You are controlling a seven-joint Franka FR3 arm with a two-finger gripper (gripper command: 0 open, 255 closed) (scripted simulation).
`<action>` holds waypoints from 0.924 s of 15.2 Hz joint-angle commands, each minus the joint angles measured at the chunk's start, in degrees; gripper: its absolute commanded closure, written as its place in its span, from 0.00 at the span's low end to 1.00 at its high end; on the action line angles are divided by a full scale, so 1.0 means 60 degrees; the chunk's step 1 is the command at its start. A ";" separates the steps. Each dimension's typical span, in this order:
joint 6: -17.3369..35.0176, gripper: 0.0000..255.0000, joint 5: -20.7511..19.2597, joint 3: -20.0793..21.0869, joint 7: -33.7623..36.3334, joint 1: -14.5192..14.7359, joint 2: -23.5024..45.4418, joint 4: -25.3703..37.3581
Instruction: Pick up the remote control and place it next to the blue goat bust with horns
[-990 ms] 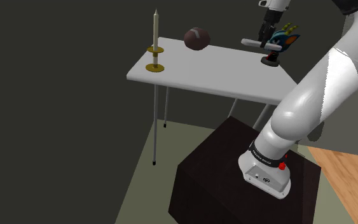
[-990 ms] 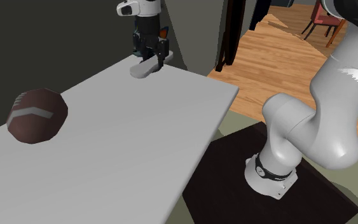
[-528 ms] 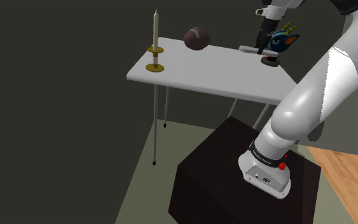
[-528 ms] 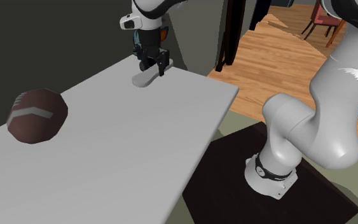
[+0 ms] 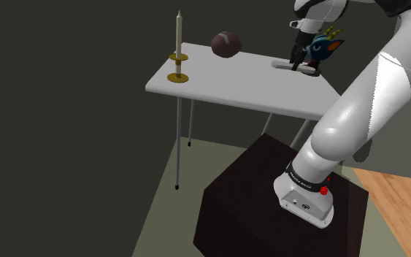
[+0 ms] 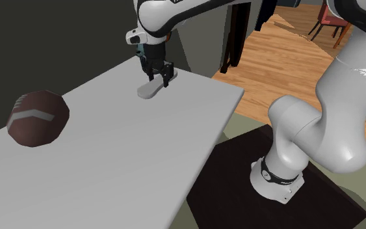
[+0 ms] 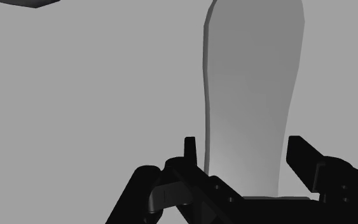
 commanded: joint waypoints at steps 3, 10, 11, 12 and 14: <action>0.0544 1.00 0.0140 -0.0085 -0.0114 -0.0001 0.0191 -0.0409; 0.1103 1.00 0.0376 -0.0180 -0.0299 0.0001 0.0482 -0.0782; 0.1103 1.00 0.0376 -0.0180 -0.0299 0.0001 0.0483 -0.0781; 0.1103 1.00 0.0376 -0.0180 -0.0299 0.0001 0.0483 -0.0781; 0.1103 1.00 0.0376 -0.0180 -0.0299 0.0001 0.0483 -0.0781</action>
